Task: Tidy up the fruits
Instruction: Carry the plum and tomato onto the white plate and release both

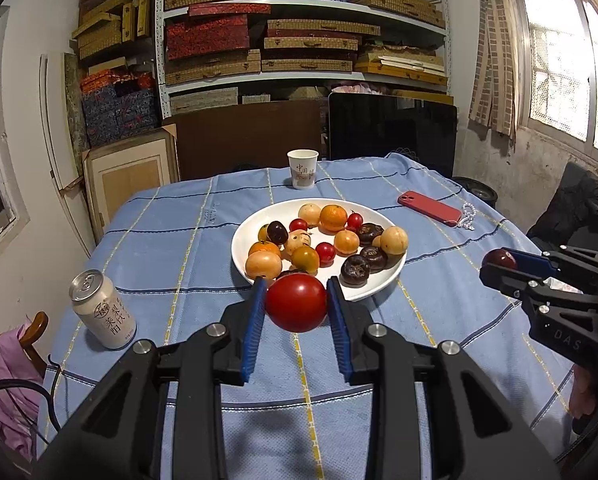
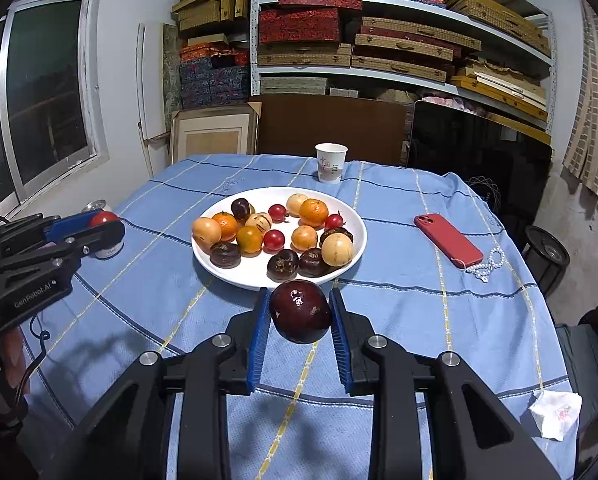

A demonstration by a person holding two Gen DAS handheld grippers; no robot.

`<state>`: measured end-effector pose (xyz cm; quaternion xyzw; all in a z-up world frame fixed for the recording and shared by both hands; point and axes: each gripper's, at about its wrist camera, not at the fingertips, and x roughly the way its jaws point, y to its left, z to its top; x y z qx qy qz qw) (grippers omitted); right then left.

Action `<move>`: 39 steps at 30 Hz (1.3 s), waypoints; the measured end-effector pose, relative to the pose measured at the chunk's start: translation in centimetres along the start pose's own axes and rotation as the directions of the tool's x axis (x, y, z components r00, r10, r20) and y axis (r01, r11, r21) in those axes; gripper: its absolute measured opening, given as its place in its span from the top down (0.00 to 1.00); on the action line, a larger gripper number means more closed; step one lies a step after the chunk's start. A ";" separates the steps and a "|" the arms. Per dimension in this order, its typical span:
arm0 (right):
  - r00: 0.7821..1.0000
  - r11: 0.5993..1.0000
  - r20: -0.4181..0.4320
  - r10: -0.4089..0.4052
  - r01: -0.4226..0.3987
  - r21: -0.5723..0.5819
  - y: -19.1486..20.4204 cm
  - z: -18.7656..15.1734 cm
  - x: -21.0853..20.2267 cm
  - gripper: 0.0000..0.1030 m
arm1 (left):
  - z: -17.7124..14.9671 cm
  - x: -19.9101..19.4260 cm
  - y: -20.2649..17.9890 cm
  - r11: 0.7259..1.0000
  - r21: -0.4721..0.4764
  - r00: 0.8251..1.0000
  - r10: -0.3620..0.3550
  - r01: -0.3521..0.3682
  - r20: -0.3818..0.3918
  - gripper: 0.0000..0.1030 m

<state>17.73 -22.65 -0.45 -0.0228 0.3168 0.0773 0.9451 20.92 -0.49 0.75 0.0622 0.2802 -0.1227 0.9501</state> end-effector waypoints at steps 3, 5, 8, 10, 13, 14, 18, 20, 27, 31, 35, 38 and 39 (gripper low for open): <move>1.000 1.000 0.000 -0.001 0.001 0.003 -0.1 -0.3 -0.1 0.71 | 0.0 0.0 0.0 1.000 0.000 1.000 0.000 0.000 0.001 0.71; 1.000 1.000 0.002 -0.001 0.001 0.006 -0.2 -0.3 -0.2 0.71 | 0.0 -0.1 0.1 1.000 -0.002 1.000 -0.002 0.002 0.002 0.71; 1.000 1.000 0.005 -0.003 0.003 0.008 -0.4 -0.5 -0.2 0.71 | -0.1 -0.1 0.0 1.000 -0.003 1.000 0.000 0.000 0.004 0.71; 1.000 1.000 0.001 0.001 -0.001 0.014 -0.7 -0.5 0.0 0.71 | -0.1 0.0 0.0 1.000 -0.005 1.000 -0.002 0.002 0.003 0.71; 1.000 1.000 -0.008 0.006 -0.006 0.025 -1.2 -0.6 0.7 0.71 | -0.1 0.5 0.0 1.000 0.000 1.000 0.000 0.000 -0.002 0.71; 1.000 1.000 -0.015 0.010 -0.010 0.028 -1.3 -0.5 1.2 0.71 | 0.0 0.8 0.1 1.000 0.001 1.000 0.002 -0.002 -0.006 0.71; 1.000 1.000 -0.023 0.012 -0.011 0.010 -1.5 0.6 2.4 0.71 | 0.7 2.8 0.1 1.000 0.007 0.999 -0.006 0.006 -0.034 0.71; 1.000 1.000 -0.023 0.010 -0.010 -0.004 -1.6 1.4 3.0 0.71 | 1.4 4.1 -0.1 1.000 0.019 0.999 -0.006 0.007 -0.048 0.71; 1.000 0.999 -0.006 -0.010 0.010 -0.038 -2.4 5.9 6.0 0.71 | 4.7 8.7 -0.8 1.000 0.025 0.999 -0.008 0.009 -0.054 0.71; 1.000 0.997 -0.002 -0.014 0.014 -0.076 -2.0 8.4 8.3 0.71 | 5.8 11.4 -0.8 1.000 0.025 0.998 0.019 -0.017 -0.062 0.71; 1.000 0.994 -0.005 -0.025 0.025 -0.102 -1.6 10.0 10.7 0.71 | 6.2 13.9 -0.3 0.999 0.016 0.996 0.031 -0.030 -0.084 0.71; 0.999 0.995 -0.027 -0.022 0.019 -0.093 -1.6 10.5 12.5 0.71 | 6.0 15.7 -0.1 0.999 0.025 0.994 0.039 -0.037 -0.103 0.71; 0.999 0.996 -0.041 -0.013 0.010 -0.087 -1.6 10.5 13.3 0.71 | 5.9 16.3 0.2 0.999 0.020 0.993 0.040 -0.038 -0.110 0.71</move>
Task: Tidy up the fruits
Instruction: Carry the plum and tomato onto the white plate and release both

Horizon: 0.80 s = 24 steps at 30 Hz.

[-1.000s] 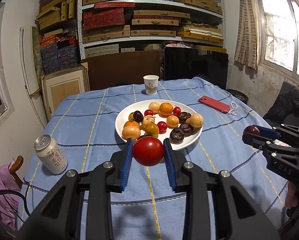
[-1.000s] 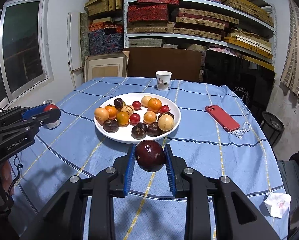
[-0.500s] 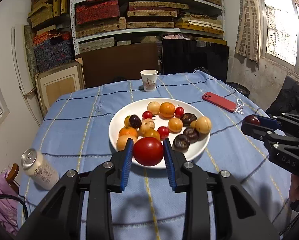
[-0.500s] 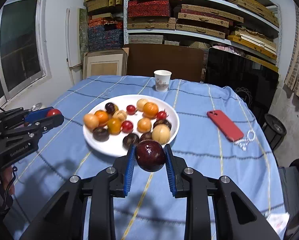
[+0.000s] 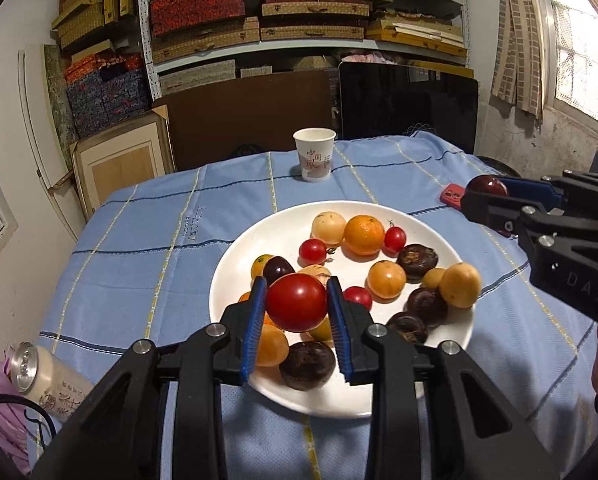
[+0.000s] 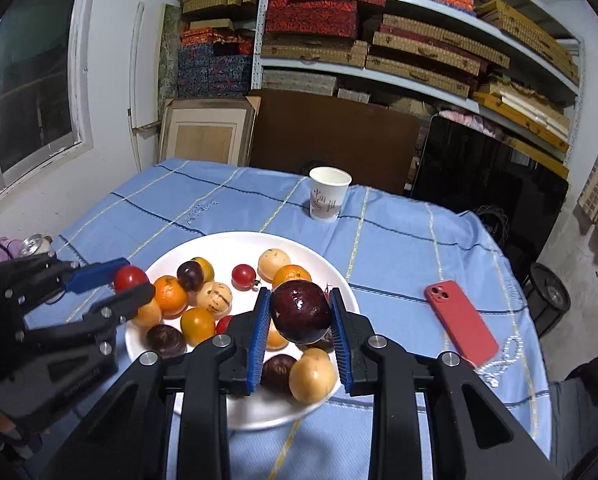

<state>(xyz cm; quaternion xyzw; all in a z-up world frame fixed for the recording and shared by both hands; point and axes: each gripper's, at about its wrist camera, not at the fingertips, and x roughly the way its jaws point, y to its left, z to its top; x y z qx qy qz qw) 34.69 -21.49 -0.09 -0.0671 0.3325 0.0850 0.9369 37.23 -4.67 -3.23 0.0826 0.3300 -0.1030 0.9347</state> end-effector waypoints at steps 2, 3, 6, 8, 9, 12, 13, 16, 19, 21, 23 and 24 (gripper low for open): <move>1.000 1.000 -0.023 0.009 -0.009 0.008 0.0 0.2 1.4 0.71 | 0.0 1.3 0.4 1.000 -0.012 1.000 -0.004 0.003 -0.016 0.71; 0.999 1.000 -0.033 0.012 -0.012 0.010 0.0 0.2 2.0 0.71 | -0.1 1.9 0.5 1.000 -0.016 1.000 -0.006 0.006 -0.025 0.71; 0.998 1.000 -0.063 0.014 -0.014 0.008 0.2 0.4 3.8 0.71 | -0.3 3.2 0.6 1.000 -0.016 0.999 -0.008 0.008 -0.042 0.71; 0.997 1.000 -0.075 0.019 -0.019 0.006 0.4 0.7 4.7 0.71 | -0.3 4.0 0.7 1.000 -0.019 0.999 -0.008 0.007 -0.049 0.71; 0.997 1.000 -0.080 0.019 -0.019 0.006 0.4 0.8 5.1 0.71 | -0.3 4.3 0.8 1.000 -0.021 0.999 -0.008 0.007 -0.052 0.71; 0.995 0.999 -0.098 0.035 -0.034 0.004 0.3 1.0 6.1 0.71 | -0.1 4.8 1.0 1.000 -0.027 0.998 -0.004 0.002 -0.056 0.71; 0.994 0.999 -0.104 0.034 -0.034 0.001 0.3 1.0 6.4 0.71 | 0.0 4.9 1.0 1.000 -0.027 0.998 -0.001 -0.001 -0.057 0.71; 0.994 1.000 -0.108 0.012 -0.014 -0.024 0.3 1.0 6.9 0.42 | 0.1 4.9 1.3 0.999 -0.043 0.999 0.012 -0.014 -0.047 0.21; 0.997 1.000 -0.076 0.005 -0.006 -0.015 -0.1 0.9 6.1 0.32 | 0.3 3.7 1.3 0.998 -0.051 0.999 0.046 -0.046 0.009 0.12; 0.997 1.000 -0.080 0.025 -0.025 0.000 -0.4 0.8 5.6 0.32 | 0.4 3.3 1.3 0.998 -0.055 0.999 0.036 -0.037 -0.002 0.12; 0.996 0.999 -0.075 0.044 -0.044 0.002 -0.4 0.6 5.0 0.32 | 0.4 2.6 1.3 0.998 -0.060 1.000 0.029 -0.029 0.000 0.11; 0.996 0.999 -0.071 0.048 -0.048 0.000 -0.3 0.4 4.5 0.32 | 0.3 2.3 1.3 0.998 -0.060 1.000 0.029 -0.029 0.002 0.10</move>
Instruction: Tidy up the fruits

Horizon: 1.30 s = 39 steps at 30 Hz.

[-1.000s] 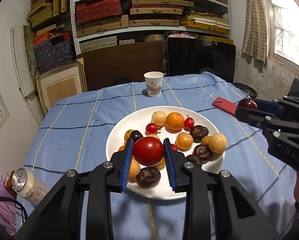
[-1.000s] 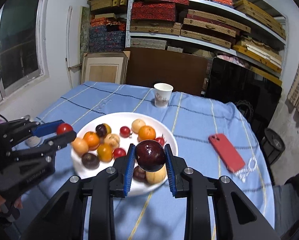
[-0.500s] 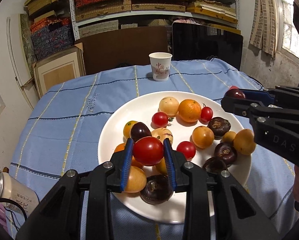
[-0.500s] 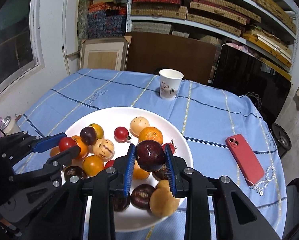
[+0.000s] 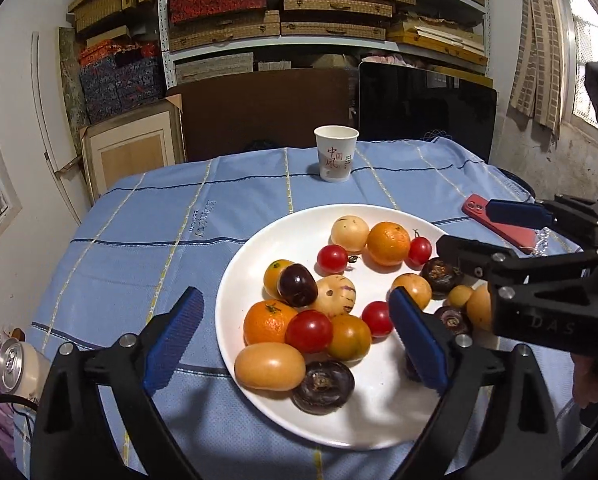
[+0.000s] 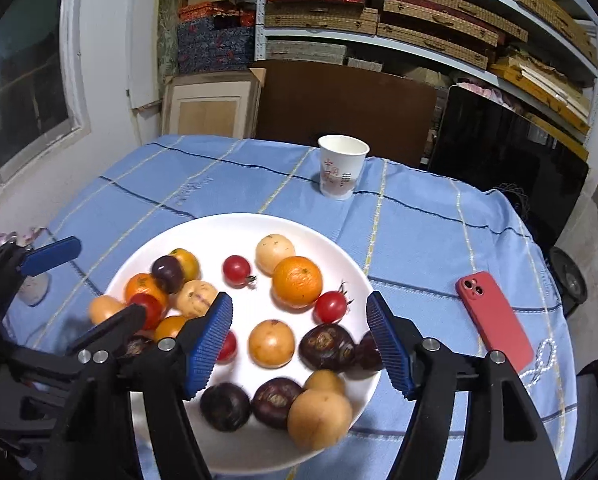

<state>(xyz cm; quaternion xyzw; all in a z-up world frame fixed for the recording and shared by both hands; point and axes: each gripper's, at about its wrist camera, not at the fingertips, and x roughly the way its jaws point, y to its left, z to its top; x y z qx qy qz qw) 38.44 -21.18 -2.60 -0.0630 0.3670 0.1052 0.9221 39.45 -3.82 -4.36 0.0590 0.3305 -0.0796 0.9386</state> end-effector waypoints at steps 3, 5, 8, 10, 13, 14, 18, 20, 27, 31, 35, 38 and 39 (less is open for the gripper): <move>1.000 1.000 0.014 0.026 -0.026 0.015 0.0 -0.2 -1.2 0.32 | -0.3 -1.1 0.0 1.000 -0.002 1.000 -0.007 0.007 -0.005 0.10; 0.999 0.999 0.025 0.038 -0.039 0.023 0.0 -0.3 -2.2 0.32 | -0.4 -1.7 0.0 1.000 -0.002 1.000 -0.014 0.014 -0.008 0.10; 0.998 0.998 0.050 0.049 -0.051 0.028 -0.3 -0.1 -4.3 0.32 | -0.3 -3.7 0.6 1.000 -0.010 1.000 -0.024 0.025 0.009 0.10; 0.997 0.998 0.064 0.053 -0.055 0.033 -0.6 -0.1 -5.7 0.32 | -0.2 -5.2 1.1 0.999 -0.019 0.999 -0.031 0.032 0.026 0.10; 0.995 0.996 0.077 0.060 -0.064 0.054 -0.9 -0.7 -8.1 0.32 | -0.4 -7.9 2.2 0.997 -0.043 0.997 -0.055 0.057 0.045 0.06; 0.995 0.996 0.081 0.057 -0.062 0.060 -0.8 -1.0 -8.8 0.32 | -0.7 -8.8 2.5 0.996 -0.051 0.997 -0.064 0.067 0.047 0.05; 0.994 0.991 0.079 0.080 -0.088 0.097 0.5 -4.2 -12.3 0.30 | -3.0 -12.3 2.6 0.993 -0.061 0.995 -0.099 0.100 0.024 0.05; 0.994 0.990 0.070 0.081 -0.089 0.111 1.7 -6.5 -13.8 0.28 | -4.7 -13.9 2.2 0.994 -0.057 0.995 -0.097 0.097 0.010 0.05; 0.999 0.985 0.033 0.023 -0.028 0.169 4.6 -13.7 -18.3 0.19 | -10.2 -20.9 0.3 1.000 -0.008 1.000 -0.010 0.010 0.006 0.05; 0.996 0.987 0.079 -0.051 0.038 0.154 6.7 -17.2 -22.5 0.06 | -12.7 -26.3 -0.2 0.999 -0.038 0.998 -0.024 0.026 0.058 0.05; 0.987 0.981 0.132 -0.088 0.064 0.182 8.2 -20.5 -27.1 0.04 | -15.8 -31.9 -1.7 1.000 -0.025 0.995 0.010 -0.008 0.102 0.05; 0.985 0.978 0.120 -0.124 0.101 0.181 9.2 -23.0 -29.8 0.04 | -18.1 -34.9 -2.8 0.999 -0.010 0.993 0.046 -0.045 0.113 0.05; 0.986 0.978 0.109 -0.124 0.103 0.183 9.4 -23.5 -30.5 0.04 | -18.7 -35.6 -3.0 0.999 -0.016 0.993 0.039 -0.038 0.108 0.05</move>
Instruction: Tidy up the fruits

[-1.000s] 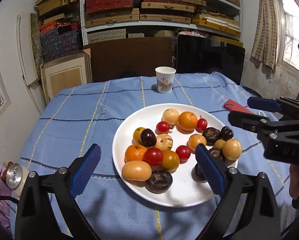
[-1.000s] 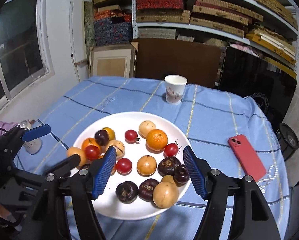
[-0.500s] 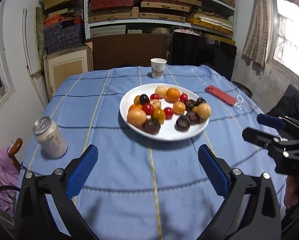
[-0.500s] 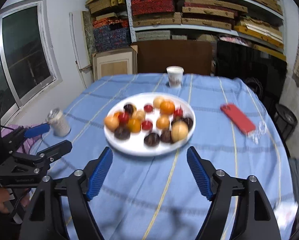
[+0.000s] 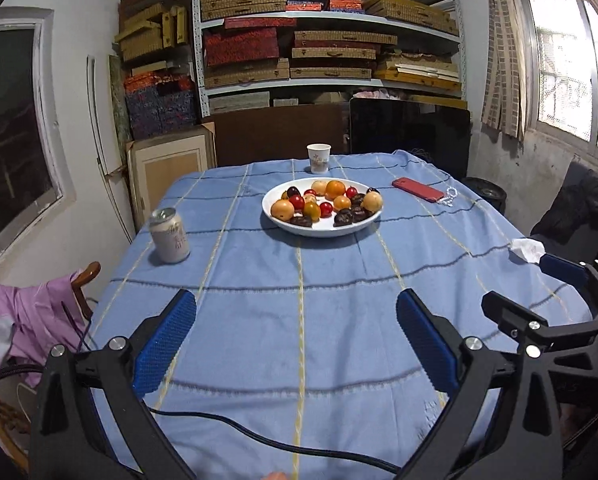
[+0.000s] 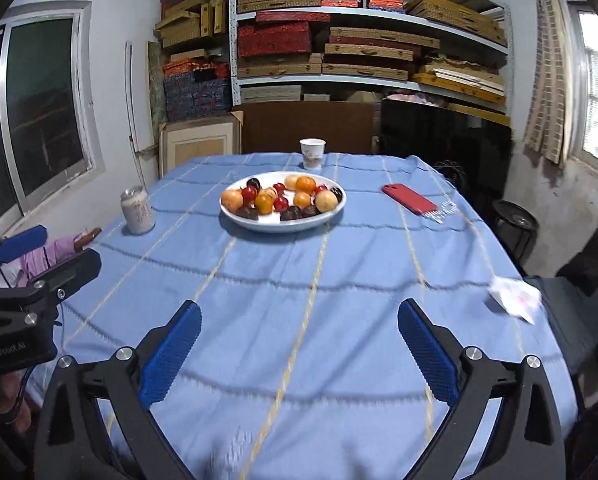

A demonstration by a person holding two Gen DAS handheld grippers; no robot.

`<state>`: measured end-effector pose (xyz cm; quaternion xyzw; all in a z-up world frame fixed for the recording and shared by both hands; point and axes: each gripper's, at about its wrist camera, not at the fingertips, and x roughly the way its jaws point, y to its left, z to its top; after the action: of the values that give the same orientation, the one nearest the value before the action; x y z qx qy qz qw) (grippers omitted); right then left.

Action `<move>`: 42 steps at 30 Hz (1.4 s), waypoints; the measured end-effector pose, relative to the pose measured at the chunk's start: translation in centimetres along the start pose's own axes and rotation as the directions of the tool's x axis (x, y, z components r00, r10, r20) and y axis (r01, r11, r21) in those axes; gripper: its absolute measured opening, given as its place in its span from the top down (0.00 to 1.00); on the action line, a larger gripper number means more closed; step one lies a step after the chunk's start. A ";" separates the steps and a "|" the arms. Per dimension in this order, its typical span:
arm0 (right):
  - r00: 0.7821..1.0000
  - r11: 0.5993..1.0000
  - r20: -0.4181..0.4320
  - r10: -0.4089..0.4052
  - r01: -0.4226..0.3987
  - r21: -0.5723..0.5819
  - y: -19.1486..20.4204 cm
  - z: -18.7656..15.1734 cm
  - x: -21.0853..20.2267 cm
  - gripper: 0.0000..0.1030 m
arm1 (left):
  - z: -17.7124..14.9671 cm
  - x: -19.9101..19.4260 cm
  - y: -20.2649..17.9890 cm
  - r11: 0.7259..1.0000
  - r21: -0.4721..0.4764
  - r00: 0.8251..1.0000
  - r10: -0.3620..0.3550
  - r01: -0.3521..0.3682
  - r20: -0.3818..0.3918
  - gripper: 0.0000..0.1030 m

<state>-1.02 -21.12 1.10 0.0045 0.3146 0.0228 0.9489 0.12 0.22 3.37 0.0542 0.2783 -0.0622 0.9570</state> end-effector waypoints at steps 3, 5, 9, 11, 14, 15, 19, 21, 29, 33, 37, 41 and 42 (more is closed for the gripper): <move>1.000 1.000 -0.005 -0.008 0.008 0.005 -0.1 -1.1 -2.2 0.04 | -1.4 -2.2 -0.3 0.998 -0.029 0.999 -0.048 0.047 -0.023 0.05; 1.000 1.000 0.010 -0.019 0.019 0.005 -0.2 -1.6 -3.5 0.04 | -2.0 -3.6 -0.7 0.998 -0.022 0.998 -0.051 0.051 -0.022 0.05; 0.999 0.999 0.033 -0.039 0.038 0.011 -0.4 -2.3 -5.5 0.04 | -2.5 -5.5 -1.3 0.998 -0.023 0.998 -0.057 0.057 -0.003 0.05; 0.998 0.999 0.037 -0.044 0.043 0.023 -0.6 -2.5 -6.0 0.04 | -2.6 -6.1 -1.2 0.997 -0.043 0.998 -0.061 0.061 0.004 0.05; 0.998 0.999 0.038 -0.039 0.038 0.035 -0.8 -2.6 -6.3 0.04 | -2.7 -6.5 -1.4 0.999 -0.037 1.000 -0.018 0.019 0.015 0.05; 0.998 0.999 0.039 -0.042 0.040 0.037 -0.8 -2.7 -6.4 0.04 | -2.8 -6.6 -1.5 0.999 -0.033 1.000 -0.008 0.008 0.017 0.05; 0.999 0.998 0.033 -0.037 0.036 0.049 -0.9 -2.9 -6.3 0.04 | -2.9 -6.7 -1.5 0.999 -0.040 1.000 -0.008 0.009 0.018 0.05; 0.999 0.998 0.035 -0.036 0.035 0.048 -0.9 -3.0 -6.3 0.04 | -2.9 -6.6 -1.5 0.999 -0.037 1.000 0.009 -0.008 0.017 0.05; 0.998 0.998 0.038 -0.041 0.039 0.043 -0.6 -3.1 -6.2 0.04 | -2.8 -6.0 -1.3 0.998 -0.041 0.999 0.045 -0.044 0.019 0.05; 0.998 0.999 0.038 -0.044 0.043 0.030 -0.1 -3.3 -5.9 0.04 | -2.9 -5.7 -1.3 0.998 -0.040 0.999 0.049 -0.048 0.013 0.05; 0.998 0.998 0.040 -0.049 0.048 0.026 0.1 -3.5 -5.9 0.04 | -2.9 -5.6 -1.2 0.998 -0.041 0.999 0.042 -0.042 0.013 0.05; 0.998 0.998 0.042 -0.052 0.051 0.024 0.0 -3.5 -6.0 0.04 | -2.8 -5.5 -1.1 0.998 -0.048 0.999 0.040 -0.040 0.010 0.05; 0.998 0.998 0.044 -0.052 0.051 0.023 0.0 -3.4 -6.0 0.04 | -2.8 -5.6 -1.1 0.998 -0.047 0.999 0.041 -0.041 0.011 0.05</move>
<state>-7.88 -21.42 1.93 0.0072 0.2938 -0.0051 0.9558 -6.18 -0.02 3.94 0.0369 0.2726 -0.0363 0.9607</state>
